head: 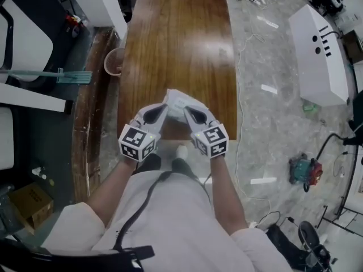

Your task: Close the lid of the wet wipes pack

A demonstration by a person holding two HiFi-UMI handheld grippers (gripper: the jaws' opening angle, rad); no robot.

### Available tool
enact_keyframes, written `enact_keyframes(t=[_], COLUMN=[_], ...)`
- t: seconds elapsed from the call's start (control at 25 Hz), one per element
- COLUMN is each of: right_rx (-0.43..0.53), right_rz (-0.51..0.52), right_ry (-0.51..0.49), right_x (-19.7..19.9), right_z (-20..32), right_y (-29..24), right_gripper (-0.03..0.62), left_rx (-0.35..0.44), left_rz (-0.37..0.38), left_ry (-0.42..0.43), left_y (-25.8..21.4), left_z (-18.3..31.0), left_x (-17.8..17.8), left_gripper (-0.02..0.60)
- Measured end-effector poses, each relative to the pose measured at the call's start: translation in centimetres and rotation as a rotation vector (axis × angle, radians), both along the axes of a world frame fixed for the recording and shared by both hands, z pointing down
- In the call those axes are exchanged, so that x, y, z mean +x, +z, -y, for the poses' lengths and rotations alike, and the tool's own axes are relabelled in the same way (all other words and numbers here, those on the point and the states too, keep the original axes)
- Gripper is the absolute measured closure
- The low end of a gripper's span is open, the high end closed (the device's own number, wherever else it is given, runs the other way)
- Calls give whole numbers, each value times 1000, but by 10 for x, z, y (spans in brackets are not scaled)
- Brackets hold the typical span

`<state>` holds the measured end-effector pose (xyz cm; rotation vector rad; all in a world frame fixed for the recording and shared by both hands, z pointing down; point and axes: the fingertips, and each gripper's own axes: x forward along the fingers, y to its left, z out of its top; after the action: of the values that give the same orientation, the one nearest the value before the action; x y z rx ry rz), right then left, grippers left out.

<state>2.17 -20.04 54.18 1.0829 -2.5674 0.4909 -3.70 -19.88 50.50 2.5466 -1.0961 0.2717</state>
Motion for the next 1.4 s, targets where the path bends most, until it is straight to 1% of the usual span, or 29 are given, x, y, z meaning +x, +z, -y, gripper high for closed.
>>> enact_keyframes(t=[0.16, 0.32, 0.48, 0.68, 0.92, 1.4], right_rx=[74, 134, 178, 210, 248, 268], right_rz=[49, 59, 70, 92, 106, 100], right_ry=[62, 102, 139, 182, 194, 188], right_x=[7, 16, 24, 37, 41, 41], right_z=[-7, -15, -20, -25, -23, -8], right_y=[-33, -58, -78, -91, -111, -119], right_gripper=[585, 585, 585, 586, 586, 586], left_rx=[34, 68, 99, 133, 168, 191], left_rz=[-5, -11, -18, -16, -28, -40], left_ry=[6, 3, 2, 1, -1, 1], left_y=[-19, -39, -58, -72, -85, -98], left_z=[-3, -4, -2, -1, 2, 17], left_x=[1, -1, -3, -3, 0, 2], left_gripper=[580, 580, 580, 580, 580, 580])
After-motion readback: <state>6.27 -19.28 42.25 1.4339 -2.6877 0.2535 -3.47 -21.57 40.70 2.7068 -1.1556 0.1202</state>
